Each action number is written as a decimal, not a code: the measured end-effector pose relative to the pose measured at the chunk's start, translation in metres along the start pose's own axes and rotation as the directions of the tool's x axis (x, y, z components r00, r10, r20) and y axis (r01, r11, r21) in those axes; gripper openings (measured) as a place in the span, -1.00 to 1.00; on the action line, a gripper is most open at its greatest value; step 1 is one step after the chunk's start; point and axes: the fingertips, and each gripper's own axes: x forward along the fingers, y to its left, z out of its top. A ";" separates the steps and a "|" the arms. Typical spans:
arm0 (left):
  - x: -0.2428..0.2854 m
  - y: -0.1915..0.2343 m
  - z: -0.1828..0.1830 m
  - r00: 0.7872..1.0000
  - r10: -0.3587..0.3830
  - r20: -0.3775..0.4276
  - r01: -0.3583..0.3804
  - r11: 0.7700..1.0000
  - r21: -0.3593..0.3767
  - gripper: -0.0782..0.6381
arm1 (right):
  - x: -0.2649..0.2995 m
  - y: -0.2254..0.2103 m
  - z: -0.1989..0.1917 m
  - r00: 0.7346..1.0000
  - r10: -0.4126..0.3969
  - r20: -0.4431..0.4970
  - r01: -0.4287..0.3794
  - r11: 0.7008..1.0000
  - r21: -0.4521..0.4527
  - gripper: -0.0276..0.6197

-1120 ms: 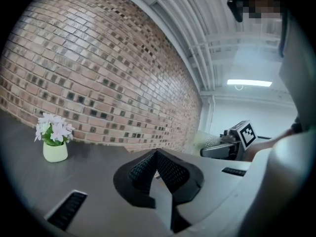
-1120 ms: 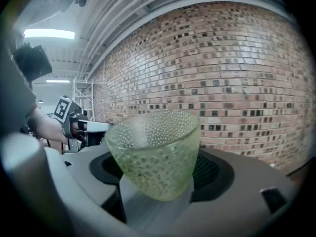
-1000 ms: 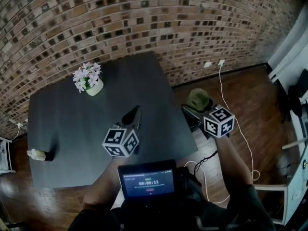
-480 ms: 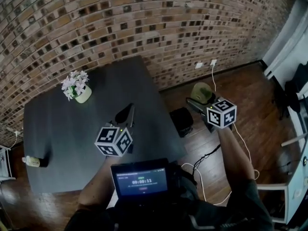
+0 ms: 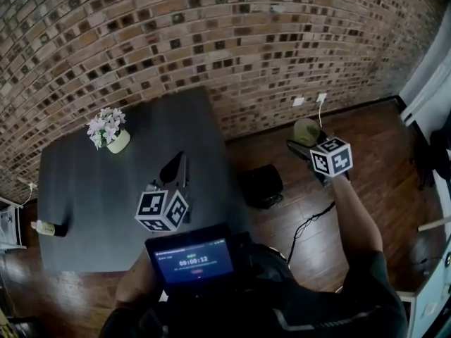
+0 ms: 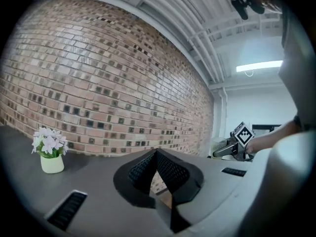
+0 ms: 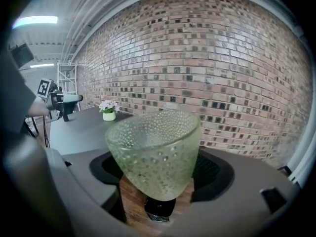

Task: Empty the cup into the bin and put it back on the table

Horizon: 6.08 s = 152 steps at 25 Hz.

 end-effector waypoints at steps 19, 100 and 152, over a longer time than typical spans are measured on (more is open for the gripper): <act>0.030 -0.026 -0.030 0.994 0.103 -0.026 -0.103 0.995 -0.002 -0.80 | 0.061 -0.079 -0.091 0.922 -0.056 -0.384 -0.046 0.967 -0.251 0.30; 0.044 -0.005 -0.060 0.993 0.094 -0.073 -0.100 0.991 -0.086 -0.80 | 0.075 -0.107 -0.105 0.533 -0.579 -0.617 -0.497 0.375 -0.782 0.29; -0.052 0.018 -0.022 0.996 0.063 -0.056 -0.066 0.996 -0.059 -0.80 | 0.036 0.069 0.000 0.989 0.127 0.077 -0.132 0.989 0.072 0.30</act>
